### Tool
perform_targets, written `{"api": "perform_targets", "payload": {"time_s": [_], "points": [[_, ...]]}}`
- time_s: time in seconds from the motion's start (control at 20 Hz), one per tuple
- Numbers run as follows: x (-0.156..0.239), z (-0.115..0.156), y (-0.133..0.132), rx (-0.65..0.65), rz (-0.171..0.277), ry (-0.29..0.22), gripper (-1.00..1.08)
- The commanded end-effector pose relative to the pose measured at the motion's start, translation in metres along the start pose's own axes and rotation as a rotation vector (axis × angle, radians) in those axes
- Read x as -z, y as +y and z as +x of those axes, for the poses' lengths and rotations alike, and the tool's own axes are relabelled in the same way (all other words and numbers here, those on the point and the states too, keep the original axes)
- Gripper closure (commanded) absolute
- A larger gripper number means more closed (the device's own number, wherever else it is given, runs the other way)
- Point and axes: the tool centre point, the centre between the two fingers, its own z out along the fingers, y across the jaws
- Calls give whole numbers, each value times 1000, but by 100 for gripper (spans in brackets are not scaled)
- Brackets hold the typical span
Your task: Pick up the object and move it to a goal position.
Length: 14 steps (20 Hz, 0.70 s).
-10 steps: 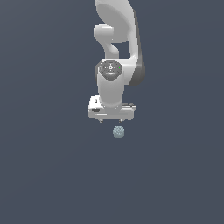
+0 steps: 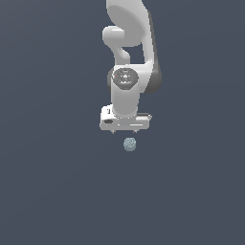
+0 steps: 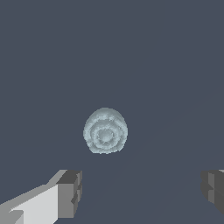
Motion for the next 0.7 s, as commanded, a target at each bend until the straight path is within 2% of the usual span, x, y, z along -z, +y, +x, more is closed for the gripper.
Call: {"api": "perform_targets", "payload": {"time_s": [0.0, 0.35, 0.65], "points": [[0, -2, -3, 10, 2, -8, -92], [-4, 0, -4, 15, 0, 1, -92], [-20, 6, -12, 46, -5, 30, -92]]}}
